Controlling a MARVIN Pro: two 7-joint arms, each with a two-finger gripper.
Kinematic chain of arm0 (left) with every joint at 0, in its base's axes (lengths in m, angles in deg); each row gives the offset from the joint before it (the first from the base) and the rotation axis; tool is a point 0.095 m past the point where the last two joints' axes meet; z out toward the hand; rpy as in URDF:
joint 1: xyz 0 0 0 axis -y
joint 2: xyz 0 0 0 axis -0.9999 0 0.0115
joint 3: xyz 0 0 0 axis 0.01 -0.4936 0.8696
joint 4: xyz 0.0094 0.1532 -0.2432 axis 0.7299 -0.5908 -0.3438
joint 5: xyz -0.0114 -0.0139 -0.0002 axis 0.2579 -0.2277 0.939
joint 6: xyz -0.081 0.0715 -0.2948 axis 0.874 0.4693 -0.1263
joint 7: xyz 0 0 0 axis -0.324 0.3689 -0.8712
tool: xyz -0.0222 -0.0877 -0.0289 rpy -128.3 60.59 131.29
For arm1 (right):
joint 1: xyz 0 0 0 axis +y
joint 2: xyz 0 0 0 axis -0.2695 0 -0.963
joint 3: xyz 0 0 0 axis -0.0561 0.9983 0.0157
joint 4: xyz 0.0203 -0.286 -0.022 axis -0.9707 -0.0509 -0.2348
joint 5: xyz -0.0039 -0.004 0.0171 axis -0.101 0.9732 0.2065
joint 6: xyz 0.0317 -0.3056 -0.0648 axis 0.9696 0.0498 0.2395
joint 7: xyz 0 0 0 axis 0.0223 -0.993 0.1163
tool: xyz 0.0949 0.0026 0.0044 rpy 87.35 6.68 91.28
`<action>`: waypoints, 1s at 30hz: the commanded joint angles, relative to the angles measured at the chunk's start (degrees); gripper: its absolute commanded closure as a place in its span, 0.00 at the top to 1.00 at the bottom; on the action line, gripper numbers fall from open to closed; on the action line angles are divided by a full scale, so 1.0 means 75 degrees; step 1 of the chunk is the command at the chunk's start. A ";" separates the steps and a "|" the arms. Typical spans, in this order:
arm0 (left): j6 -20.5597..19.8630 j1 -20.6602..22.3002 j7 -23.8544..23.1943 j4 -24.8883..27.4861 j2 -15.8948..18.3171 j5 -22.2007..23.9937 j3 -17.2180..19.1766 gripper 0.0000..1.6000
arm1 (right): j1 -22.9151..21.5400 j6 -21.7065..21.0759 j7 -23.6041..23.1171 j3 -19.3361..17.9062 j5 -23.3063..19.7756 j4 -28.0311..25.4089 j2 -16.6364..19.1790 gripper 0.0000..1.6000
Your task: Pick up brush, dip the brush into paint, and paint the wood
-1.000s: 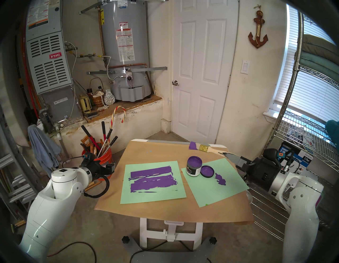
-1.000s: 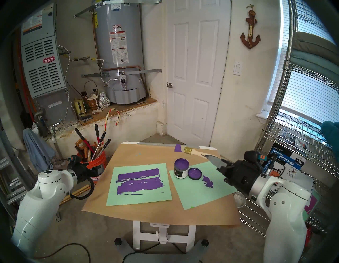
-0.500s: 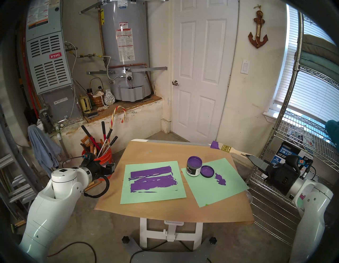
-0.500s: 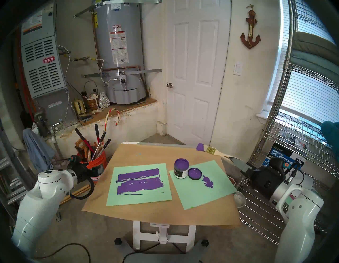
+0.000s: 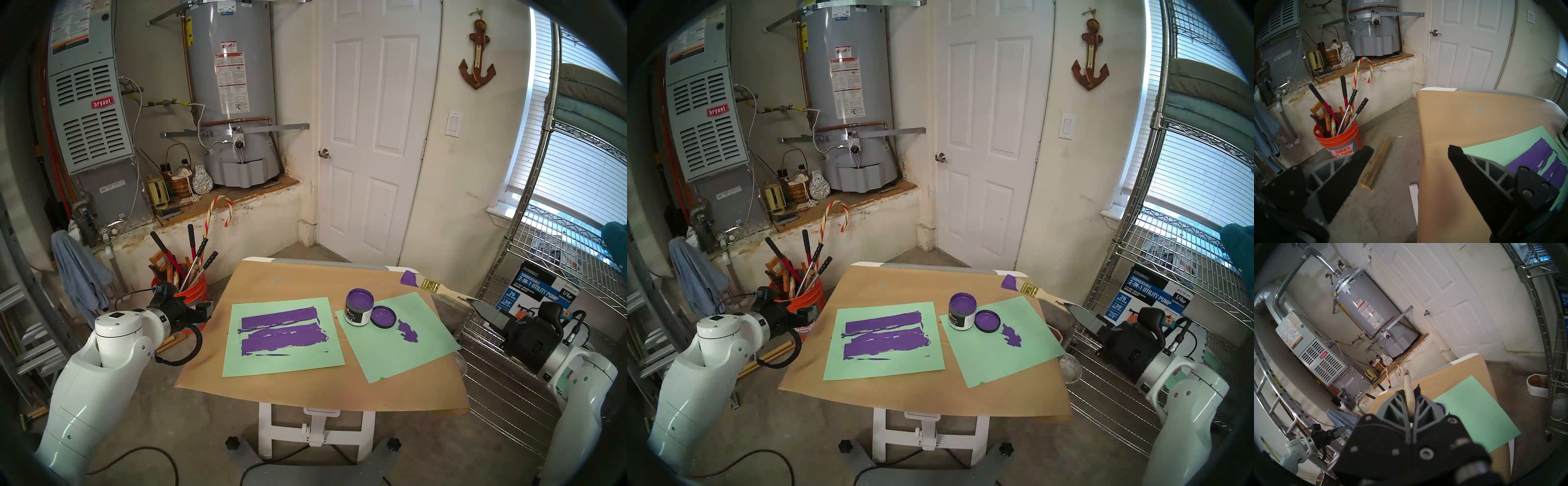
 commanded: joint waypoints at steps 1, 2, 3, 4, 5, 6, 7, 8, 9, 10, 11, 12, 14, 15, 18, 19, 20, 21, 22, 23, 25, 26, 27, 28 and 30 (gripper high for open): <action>0.0015 0.0030 0.0009 0.0113 0.0010 0.0017 0.0070 1.00 | -0.0131 0.0088 -0.0239 -0.0067 -0.0074 0.0124 0.0214 0.00; 0.0015 0.0031 0.0009 0.0113 0.0010 0.0017 0.0069 1.00 | -0.0136 0.0071 -0.0264 -0.0073 -0.0079 0.0148 0.0249 0.00; 0.0015 0.0031 0.0009 0.0112 0.0010 0.0017 0.0069 1.00 | -0.0138 0.0041 -0.0310 -0.0071 -0.0072 0.0199 0.0330 0.00; 0.0015 0.0031 0.0009 0.0112 0.0010 0.0017 0.0069 1.00 | -0.0145 0.0040 -0.0337 -0.0065 -0.0063 0.0237 0.0365 0.00; 0.0015 0.0031 0.0009 0.0112 0.0010 0.0017 0.0069 1.00 | -0.0151 0.0033 -0.0377 -0.0056 -0.0067 0.0282 0.0399 0.00; 0.0015 0.0031 0.0009 0.0112 0.0010 0.0017 0.0069 1.00 | -0.0152 0.0043 -0.0396 -0.0046 -0.0056 0.0311 0.0416 0.00; 0.0015 0.0031 0.0009 0.0112 0.0010 0.0017 0.0069 1.00 | -0.0153 0.0046 -0.0419 -0.0036 -0.0048 0.0337 0.0436 0.00; 0.0015 0.0031 0.0009 0.0112 0.0010 0.0017 0.0069 1.00 | -0.0156 0.0052 -0.0433 -0.0028 -0.0042 0.0359 0.0446 0.00; 0.0015 0.0031 0.0009 0.0113 0.0010 0.0017 0.0069 1.00 | -0.0169 0.0080 -0.0466 -0.0012 -0.0026 0.0430 0.0480 0.00; 0.0015 0.0031 0.0009 0.0113 0.0010 0.0017 0.0069 1.00 | -0.0196 0.0086 -0.0478 -0.0008 -0.0030 0.0495 0.0493 0.00; 0.0015 0.0030 0.0009 0.0113 0.0010 0.0017 0.0069 1.00 | -0.0218 0.0100 -0.0489 -0.0008 -0.0027 0.0547 0.0511 0.00; 0.0015 0.0030 0.0009 0.0113 0.0010 0.0017 0.0069 1.00 | -0.0240 0.0111 -0.0494 -0.0008 -0.0022 0.0592 0.0527 0.00; 0.0015 0.0030 0.0009 0.0113 0.0010 0.0017 0.0069 1.00 | -0.0302 0.0147 -0.0499 0.0014 -0.0004 0.0728 0.0557 0.00; 0.0015 0.0030 0.0009 0.0113 0.0010 0.0017 0.0069 1.00 | -0.0338 0.0194 -0.0483 0.0049 0.0039 0.0806 0.0578 0.00; 0.0015 0.0031 0.0009 0.0113 0.0010 0.0017 0.0069 1.00 | -0.0465 0.0234 -0.0423 0.0136 0.0081 0.1020 0.0625 0.00; 0.0015 0.0031 0.0009 0.0113 0.0010 0.0017 0.0069 1.00 | -0.0506 0.0213 -0.0362 0.0161 0.0088 0.1072 0.0619 0.00; 0.0015 0.0031 0.0009 0.0113 0.0010 0.0017 0.0069 1.00 | -0.0523 0.0222 -0.0364 0.0183 0.0095 0.1116 0.0634 0.00; 0.0015 0.0031 0.0009 0.0113 0.0010 0.0017 0.0069 1.00 | -0.0527 0.0233 -0.0380 0.0209 0.0108 0.1161 0.0653 0.00; 0.0015 0.0031 0.0009 0.0113 0.0010 0.0017 0.0069 1.00 | -0.0530 0.0232 -0.0380 0.0229 0.0117 0.1190 0.0663 0.00; 0.0015 0.0030 0.0009 0.0113 0.0010 0.0017 0.0069 1.00 | -0.0535 0.0214 -0.0379 0.0257 0.0117 0.1233 0.0670 0.00; 0.0015 0.0030 0.0010 0.0113 0.0010 0.0017 0.0070 1.00 | -0.0517 0.0246 -0.0411 0.0323 0.0155 0.1296 0.0690 0.00; 0.0015 0.0030 0.0010 0.0113 0.0010 0.0017 0.0070 1.00 | -0.0513 0.0253 -0.0422 0.0349 0.0164 0.1322 0.0692 0.00; 0.0015 0.0030 0.0010 0.0113 0.0010 0.0017 0.0070 1.00 | -0.0504 0.0251 -0.0424 0.0373 0.0174 0.1328 0.0688 0.00; 0.0015 0.0030 0.0010 0.0113 0.0010 0.0017 0.0070 1.00 | -0.0495 0.0257 -0.0425 0.0393 0.0186 0.1327 0.0683 0.00; 0.0015 0.0030 0.0010 0.0113 0.0010 0.0017 0.0070 1.00 | -0.0472 0.0245 -0.0427 0.0453 0.0218 0.1350 0.0684 0.00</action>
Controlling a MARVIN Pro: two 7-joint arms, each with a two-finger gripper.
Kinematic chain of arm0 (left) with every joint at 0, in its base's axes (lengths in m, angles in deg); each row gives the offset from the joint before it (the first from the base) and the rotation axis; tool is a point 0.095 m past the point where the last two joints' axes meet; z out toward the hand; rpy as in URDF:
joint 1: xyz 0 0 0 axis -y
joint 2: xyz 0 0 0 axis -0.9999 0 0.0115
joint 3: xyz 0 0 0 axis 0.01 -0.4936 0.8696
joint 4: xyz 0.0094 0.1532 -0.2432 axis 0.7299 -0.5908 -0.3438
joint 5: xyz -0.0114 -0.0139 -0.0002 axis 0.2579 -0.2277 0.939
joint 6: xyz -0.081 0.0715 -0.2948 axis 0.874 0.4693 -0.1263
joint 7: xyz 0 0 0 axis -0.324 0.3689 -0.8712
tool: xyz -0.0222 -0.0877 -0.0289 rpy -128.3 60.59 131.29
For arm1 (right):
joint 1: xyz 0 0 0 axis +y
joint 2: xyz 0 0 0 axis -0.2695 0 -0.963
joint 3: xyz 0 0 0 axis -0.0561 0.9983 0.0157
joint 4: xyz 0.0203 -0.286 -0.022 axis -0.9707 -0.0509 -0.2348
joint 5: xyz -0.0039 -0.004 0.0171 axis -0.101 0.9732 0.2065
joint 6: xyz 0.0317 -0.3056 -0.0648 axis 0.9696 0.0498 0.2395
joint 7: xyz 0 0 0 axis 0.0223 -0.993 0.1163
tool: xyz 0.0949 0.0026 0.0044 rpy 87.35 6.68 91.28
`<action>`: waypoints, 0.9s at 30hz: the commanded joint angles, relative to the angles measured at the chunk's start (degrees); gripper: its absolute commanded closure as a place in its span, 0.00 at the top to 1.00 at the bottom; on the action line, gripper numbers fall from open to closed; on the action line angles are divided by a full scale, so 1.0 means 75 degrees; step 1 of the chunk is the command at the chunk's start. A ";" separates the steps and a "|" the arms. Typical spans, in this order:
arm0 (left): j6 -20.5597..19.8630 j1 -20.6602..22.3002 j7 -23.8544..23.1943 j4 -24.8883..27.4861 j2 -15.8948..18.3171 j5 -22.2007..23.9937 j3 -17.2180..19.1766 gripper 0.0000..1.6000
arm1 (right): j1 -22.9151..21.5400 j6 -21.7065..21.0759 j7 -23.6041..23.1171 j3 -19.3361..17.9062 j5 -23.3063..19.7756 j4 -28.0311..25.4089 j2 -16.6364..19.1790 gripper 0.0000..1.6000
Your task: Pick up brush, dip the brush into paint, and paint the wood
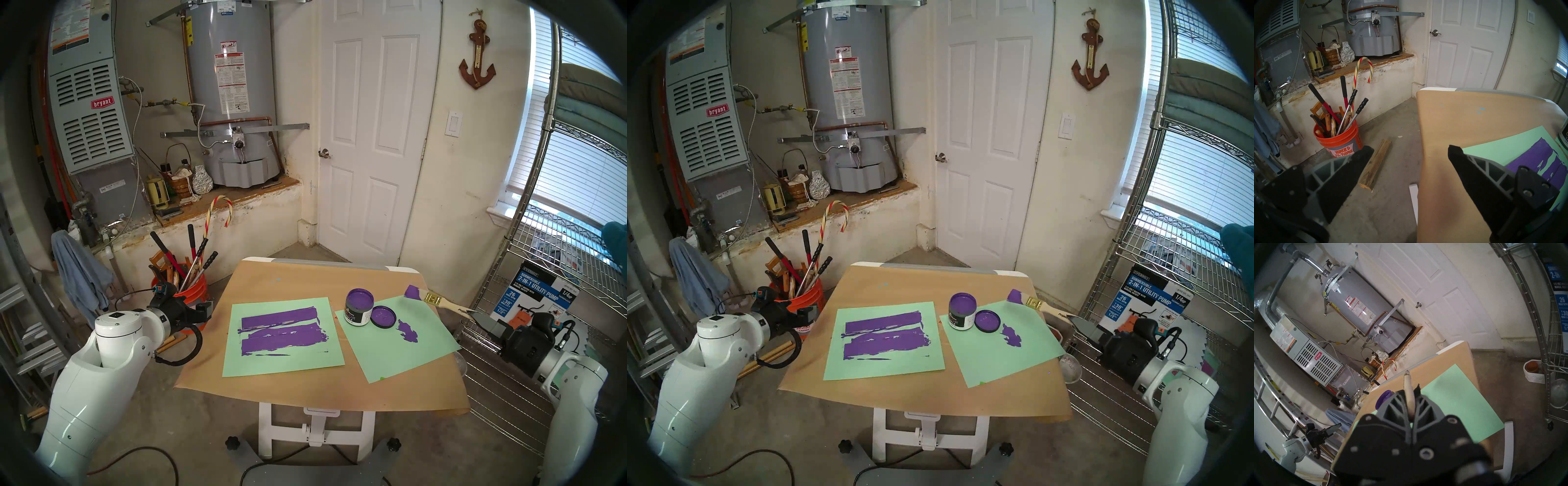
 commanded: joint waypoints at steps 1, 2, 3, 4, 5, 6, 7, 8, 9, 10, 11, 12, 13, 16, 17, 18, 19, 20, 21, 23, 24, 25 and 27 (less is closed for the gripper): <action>0.0015 0.0030 0.0010 0.0112 0.0010 0.0017 0.0072 1.00 | -0.0074 0.0100 -0.0058 0.0186 0.0075 -0.0066 0.0060 0.00; 0.0015 0.0030 0.0010 0.0112 0.0010 0.0017 0.0072 1.00 | -0.0068 0.0111 -0.0063 0.0216 0.0093 -0.0044 0.0061 0.00; 0.0015 0.0030 0.0010 0.0112 0.0010 0.0017 0.0072 1.00 | -0.0058 0.0113 -0.0064 0.0250 0.0118 -0.0024 0.0066 0.00; 0.0015 0.0030 0.0010 0.0112 0.0010 0.0017 0.0072 1.00 | -0.0051 0.0136 -0.0072 0.0275 0.0138 -0.0009 0.0062 0.00; 0.0014 0.0030 0.0010 0.0112 0.0010 0.0017 0.0072 1.00 | -0.0047 0.0129 -0.0075 0.0296 0.0149 -0.0004 0.0062 0.00; 0.0014 0.0030 0.0010 0.0112 0.0010 0.0017 0.0072 1.00 | -0.0045 0.0132 -0.0071 0.0314 0.0163 -0.0007 0.0054 0.00; 0.0014 0.0030 0.0010 0.0112 0.0010 0.0017 0.0072 1.00 | -0.0049 0.0133 -0.0064 0.0342 0.0177 -0.0003 0.0042 0.00; 0.0014 0.0030 0.0010 0.0112 0.0010 0.0017 0.0072 1.00 | -0.0060 0.0124 -0.0052 0.0364 0.0182 0.0005 0.0027 0.00; 0.0014 0.0030 0.0010 0.0112 0.0010 0.0017 0.0072 1.00 | -0.0087 0.0134 -0.0031 0.0406 0.0200 0.0050 0.0008 0.00; 0.0014 0.0030 0.0010 0.0112 0.0010 0.0017 0.0072 1.00 | -0.0103 0.0155 -0.0027 0.0442 0.0221 0.0088 0.0001 0.00; 0.0014 0.0030 0.0010 0.0112 0.0010 0.0017 0.0072 1.00 | -0.0112 0.0150 -0.0013 0.0472 0.0234 0.0094 -0.0014 0.00; 0.0015 0.0030 0.0010 0.0112 0.0010 0.0017 0.0072 1.00 | -0.0116 0.0136 0.0004 0.0493 0.0241 0.0089 -0.0027 0.00; 0.0015 0.0030 0.0010 0.0112 0.0010 0.0017 0.0072 1.00 | -0.0116 0.0136 0.0004 0.0493 0.0241 0.0089 -0.0027 0.00; 0.0015 0.0030 0.0010 0.0112 0.0010 0.0017 0.0072 1.00 | -0.0107 0.0111 0.0050 0.0610 0.0315 0.0094 -0.0056 0.00; 0.0015 0.0030 0.0010 0.0112 0.0010 0.0017 0.0072 1.00 | -0.0105 0.0130 0.0050 0.0649 0.0353 0.0119 -0.0044 0.00; 0.0014 0.0030 0.0010 0.0112 0.0010 0.0017 0.0072 1.00 | -0.0108 0.0139 0.0059 0.0679 0.0385 0.0137 -0.0044 0.00; 0.0014 0.0030 0.0010 0.0112 0.0010 0.0017 0.0072 1.00 | -0.0118 0.0134 0.0076 0.0712 0.0411 0.0163 -0.0053 0.00; 0.0014 0.0030 0.0010 0.0112 0.0010 0.0017 0.0072 1.00 | -0.0122 0.0151 0.0075 0.0740 0.0443 0.0182 -0.0054 0.00; 0.0014 0.0030 0.0010 0.0112 0.0010 0.0017 0.0072 1.00 | -0.0120 0.0161 0.0102 0.0776 0.0498 0.0181 -0.0048 0.00; 0.0014 0.0030 0.0010 0.0112 0.0010 0.0017 0.0072 1.00 | -0.0146 0.0181 0.0143 0.0833 0.0566 0.0221 -0.0066 0.00; 0.0014 0.0030 0.0010 0.0112 0.0010 0.0017 0.0072 1.00 | -0.0146 0.0181 0.0143 0.0833 0.0566 0.0221 -0.0066 0.00; 0.0014 0.0030 0.0010 0.0112 0.0010 0.0017 0.0072 1.00 | -0.0154 0.0227 0.0165 0.0874 0.0632 0.0249 -0.0057 0.00; 0.0014 0.0030 0.0010 0.0112 0.0010 0.0017 0.0072 1.00 | -0.0231 0.0236 0.0234 0.0946 0.0721 0.0379 -0.0052 0.00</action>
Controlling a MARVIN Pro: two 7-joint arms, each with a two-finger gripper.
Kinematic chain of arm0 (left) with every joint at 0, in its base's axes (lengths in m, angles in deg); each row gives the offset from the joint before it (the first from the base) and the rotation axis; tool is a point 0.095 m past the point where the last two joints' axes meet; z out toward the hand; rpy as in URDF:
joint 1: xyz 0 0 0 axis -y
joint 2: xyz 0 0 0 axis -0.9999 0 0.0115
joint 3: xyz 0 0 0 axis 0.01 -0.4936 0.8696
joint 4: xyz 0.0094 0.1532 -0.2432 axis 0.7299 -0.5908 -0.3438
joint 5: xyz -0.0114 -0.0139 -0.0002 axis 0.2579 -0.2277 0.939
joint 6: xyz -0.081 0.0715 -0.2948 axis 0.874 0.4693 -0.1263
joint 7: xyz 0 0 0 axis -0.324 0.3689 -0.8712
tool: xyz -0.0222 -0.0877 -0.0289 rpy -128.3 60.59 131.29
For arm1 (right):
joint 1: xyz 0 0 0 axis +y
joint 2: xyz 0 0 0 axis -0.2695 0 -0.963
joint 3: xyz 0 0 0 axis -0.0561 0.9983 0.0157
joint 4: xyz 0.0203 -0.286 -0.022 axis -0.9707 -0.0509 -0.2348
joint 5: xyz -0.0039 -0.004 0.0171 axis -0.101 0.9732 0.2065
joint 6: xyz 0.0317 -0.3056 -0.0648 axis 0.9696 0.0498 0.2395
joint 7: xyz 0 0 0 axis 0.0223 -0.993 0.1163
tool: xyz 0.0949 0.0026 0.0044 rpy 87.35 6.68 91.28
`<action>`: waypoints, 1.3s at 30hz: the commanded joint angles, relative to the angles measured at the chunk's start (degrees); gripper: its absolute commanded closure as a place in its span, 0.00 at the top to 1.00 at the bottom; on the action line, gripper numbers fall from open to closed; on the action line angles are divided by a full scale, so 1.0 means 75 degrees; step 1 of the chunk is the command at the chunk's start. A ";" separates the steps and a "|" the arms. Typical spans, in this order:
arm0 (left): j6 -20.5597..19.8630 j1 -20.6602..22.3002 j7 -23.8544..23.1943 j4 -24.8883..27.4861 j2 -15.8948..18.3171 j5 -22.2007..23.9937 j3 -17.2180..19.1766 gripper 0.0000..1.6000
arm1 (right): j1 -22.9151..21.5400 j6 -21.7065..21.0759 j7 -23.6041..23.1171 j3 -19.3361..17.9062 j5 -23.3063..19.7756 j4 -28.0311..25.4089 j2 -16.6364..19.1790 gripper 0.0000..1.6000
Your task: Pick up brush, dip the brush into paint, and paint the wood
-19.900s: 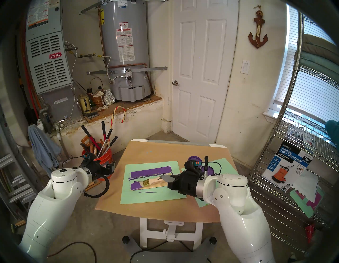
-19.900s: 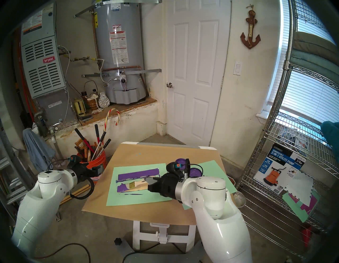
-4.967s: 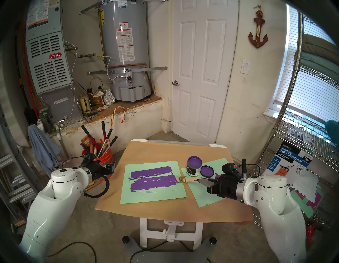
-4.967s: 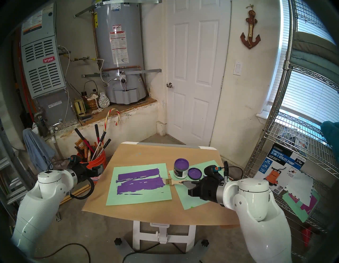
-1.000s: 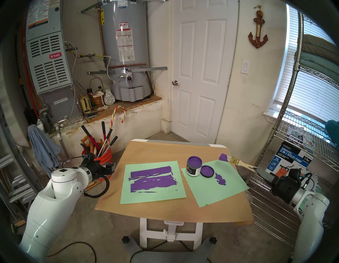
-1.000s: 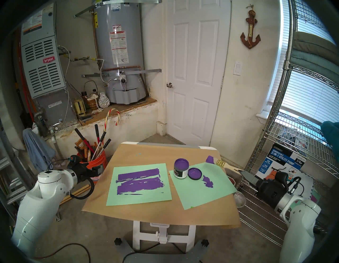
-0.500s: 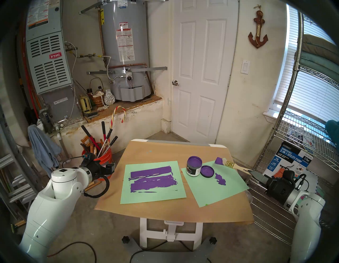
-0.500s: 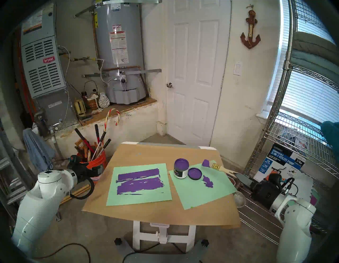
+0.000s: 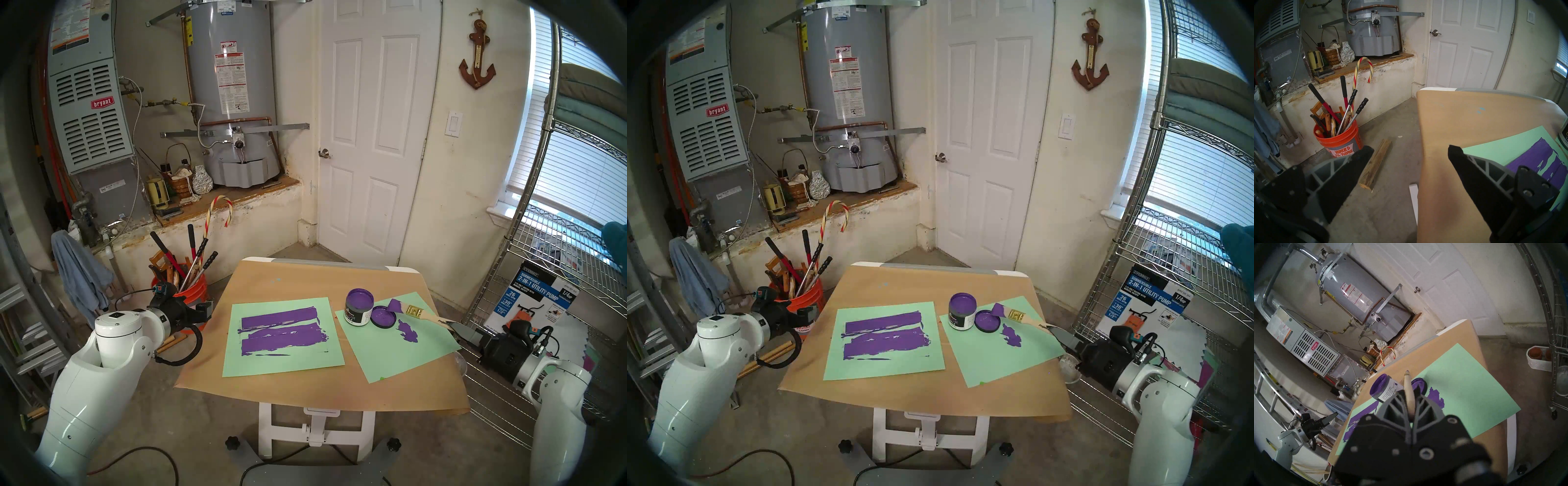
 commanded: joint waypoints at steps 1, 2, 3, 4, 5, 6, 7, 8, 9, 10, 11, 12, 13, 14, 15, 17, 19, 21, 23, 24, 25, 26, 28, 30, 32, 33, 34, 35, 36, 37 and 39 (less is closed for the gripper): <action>0.0014 0.0030 0.0010 0.0113 0.0010 0.0017 0.0072 1.00 | -0.0175 0.0124 0.0079 0.0162 0.0117 0.0079 0.0024 0.00; 0.0014 0.0030 0.0010 0.0113 0.0010 0.0017 0.0072 1.00 | -0.0175 0.0124 0.0079 0.0162 0.0117 0.0079 0.0024 0.00; 0.0014 0.0030 0.0010 0.0113 0.0010 0.0017 0.0072 1.00 | -0.0184 0.0148 0.0069 0.0200 0.0151 0.0118 0.0025 0.00; 0.0014 0.0030 0.0010 0.0113 0.0010 0.0017 0.0072 1.00 | -0.0194 0.0143 0.0063 0.0212 0.0152 0.0137 0.0023 0.00; 0.0014 0.0030 0.0010 0.0113 0.0010 0.0017 0.0072 1.00 | -0.0194 0.0143 0.0063 0.0212 0.0152 0.0137 0.0023 0.00; 0.0015 0.0030 0.0010 0.0113 0.0010 0.0017 0.0072 1.00 | -0.0202 0.0150 0.0060 0.0223 0.0161 0.0148 0.0018 0.00; 0.0015 0.0030 0.0010 0.0112 0.0010 0.0017 0.0071 1.00 | -0.0225 0.0157 0.0049 0.0249 0.0170 0.0169 0.0002 0.00; 0.0015 0.0031 0.0010 0.0112 0.0010 0.0017 0.0071 1.00 | -0.0240 0.0142 0.0058 0.0262 0.0166 0.0164 -0.0019 0.00; 0.0015 0.0031 0.0010 0.0112 0.0010 0.0017 0.0071 1.00 | -0.0249 0.0137 0.0063 0.0273 0.0175 0.0154 -0.0034 0.00; 0.0015 0.0031 0.0010 0.0112 0.0010 0.0017 0.0071 1.00 | -0.0259 0.0134 0.0060 0.0285 0.0181 0.0156 -0.0045 0.00; 0.0015 0.0031 0.0010 0.0112 0.0010 0.0017 0.0071 1.00 | -0.0268 0.0133 0.0060 0.0294 0.0185 0.0159 -0.0053 0.00; 0.0015 0.0031 0.0010 0.0112 0.0010 0.0017 0.0071 1.00 | -0.0268 0.0133 0.0060 0.0294 0.0185 0.0159 -0.0053 0.00; 0.0015 0.0031 0.0010 0.0112 0.0010 0.0017 0.0071 1.00 | -0.0283 0.0128 0.0062 0.0313 0.0192 0.0163 -0.0062 0.00; 0.0015 0.0031 0.0010 0.0112 0.0010 0.0017 0.0071 1.00 | -0.0290 0.0124 0.0065 0.0321 0.0194 0.0164 -0.0064 0.00; 0.0015 0.0031 0.0010 0.0112 0.0010 0.0017 0.0071 1.00 | -0.0297 0.0121 0.0071 0.0327 0.0195 0.0166 -0.0066 0.00; 0.0015 0.0031 0.0010 0.0112 0.0010 0.0017 0.0071 1.00 | -0.0312 0.0115 0.0088 0.0349 0.0205 0.0169 -0.0070 0.00; 0.0015 0.0031 0.0010 0.0112 0.0010 0.0017 0.0071 1.00 | -0.0318 0.0106 0.0101 0.0366 0.0211 0.0158 -0.0076 0.00; 0.0015 0.0031 0.0010 0.0112 0.0010 0.0017 0.0071 1.00 | -0.0323 0.0101 0.0121 0.0404 0.0234 0.0147 -0.0084 0.00; 0.0015 0.0030 0.0010 0.0112 0.0010 0.0017 0.0071 1.00 | -0.0328 0.0113 0.0146 0.0481 0.0284 0.0162 -0.0078 0.00; 0.0015 0.0030 0.0010 0.0112 0.0010 0.0017 0.0071 1.00 | -0.0335 0.0124 0.0155 0.0510 0.0302 0.0176 -0.0077 0.00; 0.0015 0.0030 0.0010 0.0112 0.0010 0.0017 0.0072 1.00 | -0.0343 0.0130 0.0166 0.0530 0.0314 0.0187 -0.0080 0.00; 0.0015 0.0030 0.0010 0.0112 0.0010 0.0017 0.0072 1.00 | -0.0343 0.0130 0.0166 0.0530 0.0314 0.0187 -0.0080 0.00; 0.0015 0.0030 0.0010 0.0112 0.0010 0.0017 0.0072 1.00 | -0.0355 0.0123 0.0201 0.0558 0.0338 0.0183 -0.0083 0.00; 0.0015 0.0030 0.0010 0.0112 0.0010 0.0017 0.0071 1.00 | -0.0403 0.0125 0.0301 0.0624 0.0418 0.0169 -0.0081 0.00; 0.0015 0.0030 0.0010 0.0112 0.0010 0.0017 0.0071 1.00 | -0.0437 0.0129 0.0352 0.0662 0.0459 0.0190 -0.0074 0.00; 0.0015 0.0030 0.0010 0.0112 0.0010 0.0017 0.0071 1.00 | -0.0437 0.0129 0.0352 0.0662 0.0459 0.0190 -0.0074 0.00; 0.0015 0.0030 0.0010 0.0112 0.0010 0.0017 0.0071 1.00 | -0.0442 0.0137 0.0361 0.0675 0.0473 0.0195 -0.0065 0.00; 0.0015 0.0030 0.0010 0.0112 0.0010 0.0017 0.0071 1.00 | -0.0458 0.0125 0.0397 0.0702 0.0505 0.0200 -0.0055 0.00; 0.0015 0.0030 0.0010 0.0112 0.0010 0.0017 0.0071 1.00 | -0.0463 0.0115 0.0414 0.0712 0.0520 0.0198 -0.0052 0.00; 0.0015 0.0030 0.0010 0.0112 0.0010 0.0017 0.0071 1.00 | -0.0463 0.0115 0.0414 0.0712 0.0520 0.0198 -0.0052 0.00; 0.0015 0.0030 0.0010 0.0112 0.0010 0.0017 0.0072 1.00 | -0.0476 0.0086 0.0457 0.0731 0.0546 0.0208 -0.0067 0.00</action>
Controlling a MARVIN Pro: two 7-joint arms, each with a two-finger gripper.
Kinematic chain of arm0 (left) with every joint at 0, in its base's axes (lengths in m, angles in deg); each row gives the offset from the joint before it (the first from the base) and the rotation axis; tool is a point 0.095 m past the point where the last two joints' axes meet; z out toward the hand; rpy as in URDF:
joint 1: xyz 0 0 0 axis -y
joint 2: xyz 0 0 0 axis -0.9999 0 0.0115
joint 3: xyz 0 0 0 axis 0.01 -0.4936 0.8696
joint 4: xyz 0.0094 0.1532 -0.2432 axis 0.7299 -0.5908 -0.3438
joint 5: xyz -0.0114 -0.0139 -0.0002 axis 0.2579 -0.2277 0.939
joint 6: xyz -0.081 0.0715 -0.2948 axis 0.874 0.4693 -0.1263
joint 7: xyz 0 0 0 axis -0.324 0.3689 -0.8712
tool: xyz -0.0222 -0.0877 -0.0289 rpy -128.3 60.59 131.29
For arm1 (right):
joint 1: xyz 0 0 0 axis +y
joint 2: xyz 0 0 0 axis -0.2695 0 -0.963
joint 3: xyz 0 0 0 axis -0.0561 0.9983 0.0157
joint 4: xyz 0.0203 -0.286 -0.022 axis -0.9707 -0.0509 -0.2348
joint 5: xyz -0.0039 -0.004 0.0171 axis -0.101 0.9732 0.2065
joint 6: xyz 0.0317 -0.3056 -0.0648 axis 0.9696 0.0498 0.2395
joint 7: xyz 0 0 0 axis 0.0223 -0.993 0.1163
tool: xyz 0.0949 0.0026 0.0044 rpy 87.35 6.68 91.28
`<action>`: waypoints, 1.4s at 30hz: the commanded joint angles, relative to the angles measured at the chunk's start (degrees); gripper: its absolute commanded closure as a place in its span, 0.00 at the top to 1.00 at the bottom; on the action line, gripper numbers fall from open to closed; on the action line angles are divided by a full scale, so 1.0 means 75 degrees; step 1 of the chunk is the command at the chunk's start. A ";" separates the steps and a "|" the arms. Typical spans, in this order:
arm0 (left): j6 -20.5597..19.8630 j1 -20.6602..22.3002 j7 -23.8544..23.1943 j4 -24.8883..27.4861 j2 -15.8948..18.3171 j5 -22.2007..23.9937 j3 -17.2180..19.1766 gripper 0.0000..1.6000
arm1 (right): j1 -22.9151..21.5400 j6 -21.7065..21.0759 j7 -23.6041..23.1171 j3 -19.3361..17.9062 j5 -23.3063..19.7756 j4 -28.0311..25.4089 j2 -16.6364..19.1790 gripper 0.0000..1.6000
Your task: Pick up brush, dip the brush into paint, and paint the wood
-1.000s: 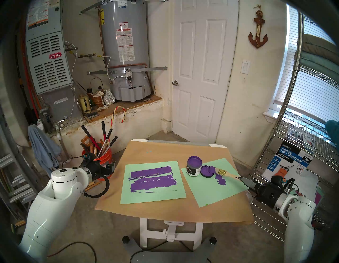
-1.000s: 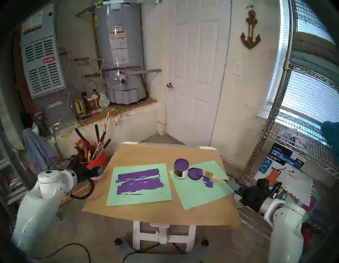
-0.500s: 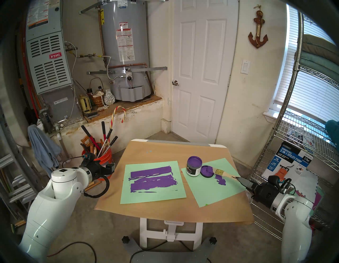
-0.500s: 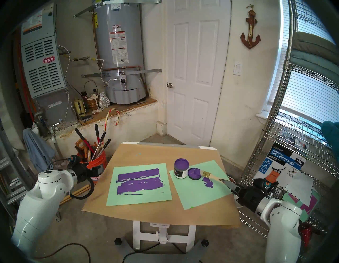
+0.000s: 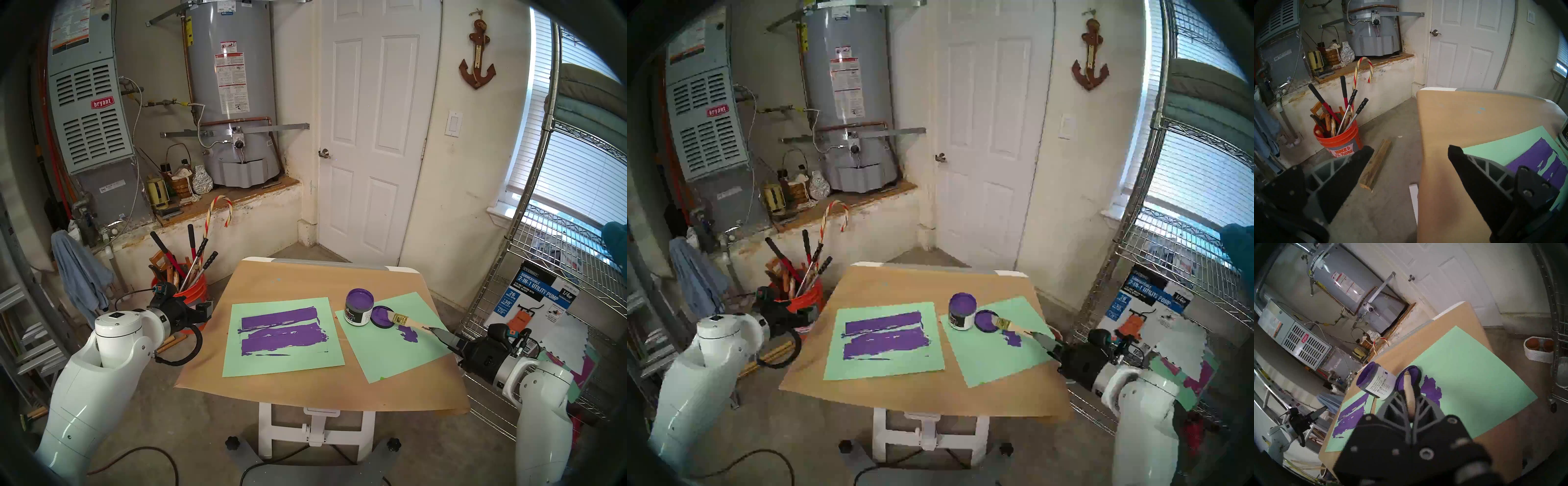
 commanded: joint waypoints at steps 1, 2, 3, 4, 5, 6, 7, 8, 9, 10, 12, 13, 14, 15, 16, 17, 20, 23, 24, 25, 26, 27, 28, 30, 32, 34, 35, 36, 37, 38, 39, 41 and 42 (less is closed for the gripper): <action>0.0014 0.0030 0.0010 0.0113 0.0010 0.0017 0.0072 1.00 | -0.0144 -0.0020 0.0051 0.0083 0.0029 -0.0094 0.0027 0.00; 0.0014 0.0030 0.0010 0.0113 0.0010 0.0017 0.0072 1.00 | -0.0139 -0.0016 0.0061 0.0095 0.0045 -0.0082 0.0021 0.00; 0.0014 0.0030 0.0010 0.0113 0.0010 0.0017 0.0072 1.00 | -0.0139 -0.0016 0.0061 0.0095 0.0045 -0.0082 0.0021 0.00; 0.0014 0.0030 0.0011 0.0113 0.0010 0.0017 0.0072 1.00 | -0.0132 -0.0006 0.0067 0.0108 0.0061 -0.0070 0.0022 0.00; 0.0014 0.0030 0.0011 0.0113 0.0009 0.0017 0.0072 1.00 | -0.0128 0.0001 0.0073 0.0119 0.0074 -0.0053 0.0020 0.00; 0.0014 0.0030 0.0011 0.0113 0.0009 0.0017 0.0072 1.00 | -0.0125 0.0014 0.0069 0.0126 0.0084 -0.0037 0.0020 0.00; 0.0014 0.0030 0.0011 0.0114 0.0009 0.0017 0.0072 1.00 | -0.0125 0.0010 0.0078 0.0130 0.0093 -0.0031 0.0021 0.00; 0.0014 0.0030 0.0011 0.0114 0.0009 0.0017 0.0072 1.00 | -0.0124 0.0009 0.0081 0.0131 0.0098 -0.0028 0.0020 0.00; 0.0014 0.0030 0.0011 0.0114 0.0009 0.0017 0.0072 1.00 | -0.0121 0.0003 0.0089 0.0130 0.0104 -0.0033 0.0019 0.00; 0.0014 0.0030 0.0011 0.0114 0.0009 0.0017 0.0072 1.00 | -0.0119 -0.0002 0.0094 0.0128 0.0107 -0.0036 0.0019 0.00; 0.0014 0.0030 0.0011 0.0114 0.0009 0.0017 0.0072 1.00 | -0.0107 -0.0012 0.0099 0.0123 0.0115 -0.0046 0.0024 0.00; 0.0014 0.0030 0.0011 0.0114 0.0009 0.0017 0.0072 1.00 | -0.0094 -0.0020 0.0103 0.0118 0.0121 -0.0049 0.0030 0.00; 0.0014 0.0030 0.0011 0.0114 0.0009 0.0017 0.0072 1.00 | -0.0086 -0.0041 0.0123 0.0113 0.0128 -0.0056 0.0028 0.16; 0.0014 0.0030 0.0011 0.0114 0.0009 0.0017 0.0072 1.00 | -0.0081 -0.0066 0.0147 0.0112 0.0136 -0.0055 0.0027 0.25; 0.0014 0.0029 0.0011 0.0114 0.0009 0.0017 0.0072 1.00 | -0.0079 -0.0077 0.0161 0.0114 0.0144 -0.0051 0.0025 0.31; 0.0014 0.0029 0.0011 0.0114 0.0009 0.0017 0.0072 1.00 | -0.0073 -0.0058 0.0152 0.0125 0.0159 -0.0027 0.0030 0.32; 0.0014 0.0029 0.0011 0.0114 0.0009 0.0017 0.0072 1.00 | -0.0064 -0.0034 0.0150 0.0143 0.0191 0.0011 0.0037 0.46; 0.0014 0.0029 0.0011 0.0114 0.0009 0.0017 0.0072 1.00 | -0.0058 -0.0037 0.0155 0.0146 0.0211 0.0010 0.0032 0.47; 0.0014 0.0030 0.0011 0.0114 0.0009 0.0017 0.0072 1.00 | -0.0058 -0.0041 0.0156 0.0145 0.0216 0.0007 0.0029 0.48; 0.0014 0.0030 0.0011 0.0114 0.0009 0.0017 0.0072 1.00 | -0.0059 -0.0046 0.0159 0.0146 0.0220 0.0011 0.0027 0.49; 0.0014 0.0029 0.0011 0.0114 0.0009 0.0017 0.0072 1.00 | -0.0073 -0.0049 0.0156 0.0152 0.0229 0.0051 0.0029 0.52; 0.0014 0.0029 0.0011 0.0114 0.0009 0.0017 0.0072 1.00 | -0.0077 -0.0039 0.0146 0.0157 0.0234 0.0072 0.0035 0.71; 0.0014 0.0029 0.0011 0.0114 0.0009 0.0017 0.0072 1.00 | -0.0081 -0.0033 0.0140 0.0161 0.0238 0.0085 0.0039 0.72; 0.0014 0.0030 0.0011 0.0114 0.0009 0.0017 0.0072 1.00 | -0.0086 -0.0011 0.0128 0.0170 0.0247 0.0106 0.0047 0.72; 0.0014 0.0030 0.0011 0.0114 0.0009 0.0017 0.0072 1.00 | -0.0086 0.0033 0.0117 0.0181 0.0265 0.0117 0.0041 0.47; 0.0014 0.0030 0.0011 0.0114 0.0009 0.0017 0.0072 1.00 | -0.0091 0.0055 0.0097 0.0193 0.0276 0.0133 0.0055 0.47; 0.0014 0.0030 0.0011 0.0114 0.0009 0.0017 0.0072 1.00 | -0.0093 0.0059 0.0103 0.0196 0.0284 0.0132 0.0056 0.47; 0.0014 0.0030 0.0011 0.0113 0.0010 0.0017 0.0072 1.00 | -0.0094 0.0061 0.0108 0.0198 0.0291 0.0131 0.0058 0.48; 0.0014 0.0030 0.0011 0.0113 0.0010 0.0017 0.0072 1.00 | -0.0092 0.0075 0.0110 0.0203 0.0308 0.0125 0.0069 0.49; 0.0014 0.0030 0.0011 0.0113 0.0010 0.0017 0.0072 1.00 | -0.0094 0.0073 0.0113 0.0201 0.0310 0.0122 0.0071 0.49; 0.0014 0.0030 0.0011 0.0113 0.0010 0.0017 0.0072 1.00 | -0.0088 0.0101 0.0116 0.0204 0.0336 0.0111 0.0086 0.53; 0.0014 0.0030 0.0010 0.0113 0.0010 0.0017 0.0072 1.00 | -0.0098 0.0083 0.0120 0.0186 0.0335 0.0108 0.0097 0.86; 0.0014 0.0030 0.0010 0.0113 0.0010 0.0017 0.0072 1.00 | -0.0101 0.0078 0.0120 0.0180 0.0335 0.0107 0.0102 1.00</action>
